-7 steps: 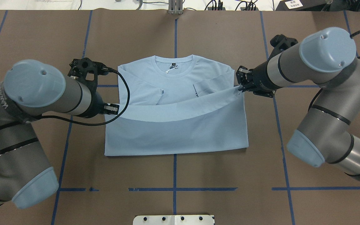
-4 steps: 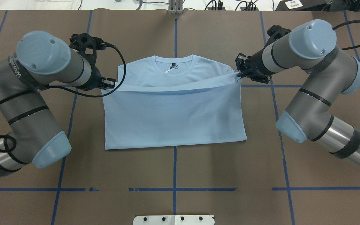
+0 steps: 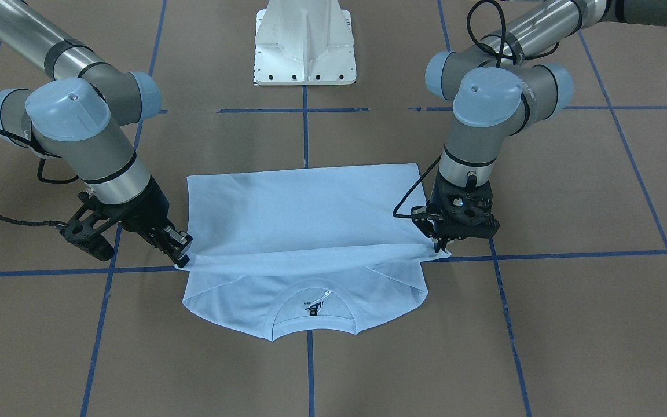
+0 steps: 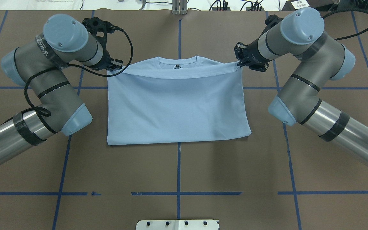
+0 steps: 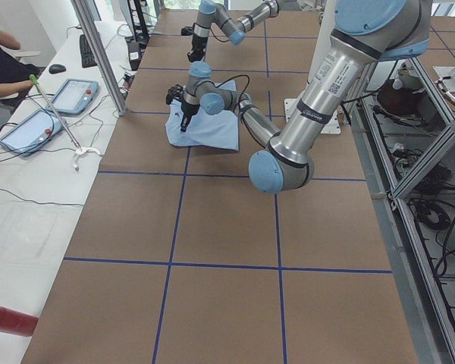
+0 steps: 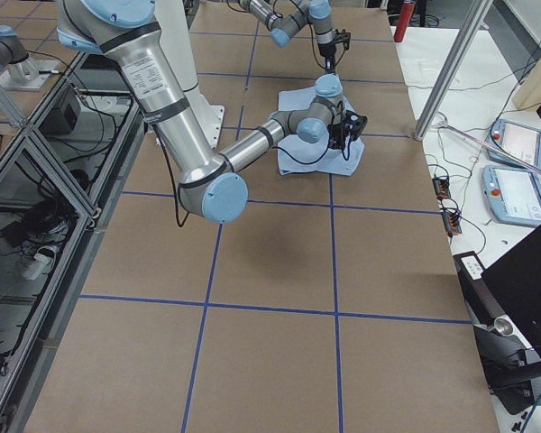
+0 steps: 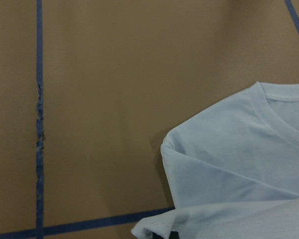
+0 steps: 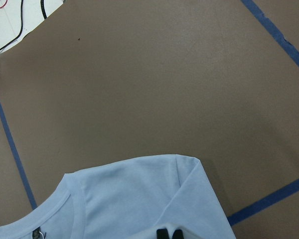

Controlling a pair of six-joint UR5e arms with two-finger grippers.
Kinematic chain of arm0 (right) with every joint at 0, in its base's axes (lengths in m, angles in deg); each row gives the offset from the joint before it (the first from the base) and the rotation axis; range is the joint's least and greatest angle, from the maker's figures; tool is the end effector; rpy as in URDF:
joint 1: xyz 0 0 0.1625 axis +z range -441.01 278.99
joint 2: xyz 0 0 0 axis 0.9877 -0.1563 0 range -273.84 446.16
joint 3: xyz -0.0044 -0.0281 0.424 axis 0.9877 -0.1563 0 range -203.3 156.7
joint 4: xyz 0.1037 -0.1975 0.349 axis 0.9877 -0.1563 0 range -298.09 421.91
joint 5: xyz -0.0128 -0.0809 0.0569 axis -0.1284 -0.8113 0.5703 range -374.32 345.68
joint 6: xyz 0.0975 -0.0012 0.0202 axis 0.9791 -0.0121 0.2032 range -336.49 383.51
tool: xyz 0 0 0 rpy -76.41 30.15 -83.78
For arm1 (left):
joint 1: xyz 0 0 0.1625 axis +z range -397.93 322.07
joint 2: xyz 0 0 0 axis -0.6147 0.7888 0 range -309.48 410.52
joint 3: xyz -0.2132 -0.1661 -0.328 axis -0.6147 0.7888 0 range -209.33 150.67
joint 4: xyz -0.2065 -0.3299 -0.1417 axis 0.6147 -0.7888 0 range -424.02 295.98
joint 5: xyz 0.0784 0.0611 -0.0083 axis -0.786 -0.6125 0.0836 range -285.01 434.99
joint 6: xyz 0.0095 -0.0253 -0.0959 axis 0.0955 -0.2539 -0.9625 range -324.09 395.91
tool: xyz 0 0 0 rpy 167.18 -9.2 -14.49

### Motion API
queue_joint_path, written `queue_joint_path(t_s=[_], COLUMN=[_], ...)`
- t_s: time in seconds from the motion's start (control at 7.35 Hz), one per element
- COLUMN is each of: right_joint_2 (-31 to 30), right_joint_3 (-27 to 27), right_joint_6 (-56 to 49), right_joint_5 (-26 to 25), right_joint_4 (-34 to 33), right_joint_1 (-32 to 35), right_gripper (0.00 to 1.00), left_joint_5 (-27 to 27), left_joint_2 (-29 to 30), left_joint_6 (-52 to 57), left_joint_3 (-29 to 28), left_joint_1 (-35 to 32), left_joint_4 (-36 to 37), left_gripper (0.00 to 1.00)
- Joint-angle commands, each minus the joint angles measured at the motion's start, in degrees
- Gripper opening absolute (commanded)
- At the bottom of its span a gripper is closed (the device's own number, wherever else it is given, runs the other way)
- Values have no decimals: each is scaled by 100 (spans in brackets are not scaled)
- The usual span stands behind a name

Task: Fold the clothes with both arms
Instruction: 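Lay the hem down at the collar and open both grippers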

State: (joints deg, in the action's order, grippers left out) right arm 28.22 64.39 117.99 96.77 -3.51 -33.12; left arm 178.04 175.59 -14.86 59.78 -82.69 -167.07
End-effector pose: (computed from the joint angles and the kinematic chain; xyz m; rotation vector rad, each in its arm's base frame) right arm -0.3969 -0.5845 0.3013 0.0313 -1.0156 0.6617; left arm 0.4245 -0.5769 0.2827 0.3895 0.7533 0.0031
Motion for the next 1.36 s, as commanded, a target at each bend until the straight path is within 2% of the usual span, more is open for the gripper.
queue_joint_path(t_s=[0.0,0.14,0.27,1.22], right_joint_2=[204,222,231,240], right_joint_3=[-365,-454,-455,-507], right_joint_6=[0,0,0,26], right_joint_5=[-9,-122,-123,-123], right_joint_4=[12,12,12,135], right_joint_1=[19,2,2,29], right_gripper=[0,0,0,0], left_joint_5=[-30,-56,-65,-57], left_joint_2=[340,690,693,720], left_joint_6=[-108,-196,-170,-179], left_joint_3=[-707,-1251,-1413,-1467], left_joint_1=[-6,-6,-84,-200], left_joint_4=[-346,-365,-530,-558], left_gripper=[0,0,0,0])
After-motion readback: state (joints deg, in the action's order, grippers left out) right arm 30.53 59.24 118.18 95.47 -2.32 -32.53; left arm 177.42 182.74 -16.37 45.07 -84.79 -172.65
